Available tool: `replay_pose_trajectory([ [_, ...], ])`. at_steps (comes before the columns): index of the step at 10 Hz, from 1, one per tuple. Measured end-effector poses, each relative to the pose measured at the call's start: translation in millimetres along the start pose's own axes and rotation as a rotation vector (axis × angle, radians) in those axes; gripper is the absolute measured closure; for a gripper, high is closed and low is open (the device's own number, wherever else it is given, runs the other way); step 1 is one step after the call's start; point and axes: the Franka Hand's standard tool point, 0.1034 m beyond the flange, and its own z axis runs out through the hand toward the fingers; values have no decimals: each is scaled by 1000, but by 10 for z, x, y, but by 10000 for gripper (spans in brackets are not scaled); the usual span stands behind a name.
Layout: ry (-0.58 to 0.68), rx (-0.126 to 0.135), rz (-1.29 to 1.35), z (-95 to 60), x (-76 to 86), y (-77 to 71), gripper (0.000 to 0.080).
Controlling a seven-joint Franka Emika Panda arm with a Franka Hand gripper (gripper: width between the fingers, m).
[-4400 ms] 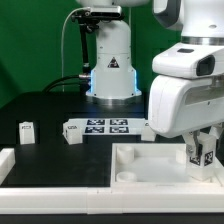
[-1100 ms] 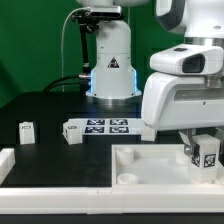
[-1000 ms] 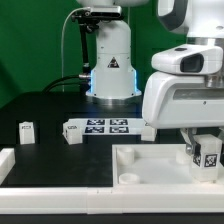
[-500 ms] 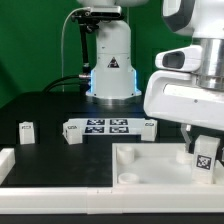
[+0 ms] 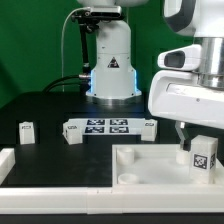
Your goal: Assemble one leg
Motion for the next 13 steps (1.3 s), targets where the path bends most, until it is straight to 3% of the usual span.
replay_pose_trajectory([
  [4,17,10,-580,43,-8,88,151],
  [8,4,9,-910,-60,-35,58,150],
  [12,25,-40,-1386,-113,56,97,150],
  [13,25,-42,-1368,-109,60,105,150],
])
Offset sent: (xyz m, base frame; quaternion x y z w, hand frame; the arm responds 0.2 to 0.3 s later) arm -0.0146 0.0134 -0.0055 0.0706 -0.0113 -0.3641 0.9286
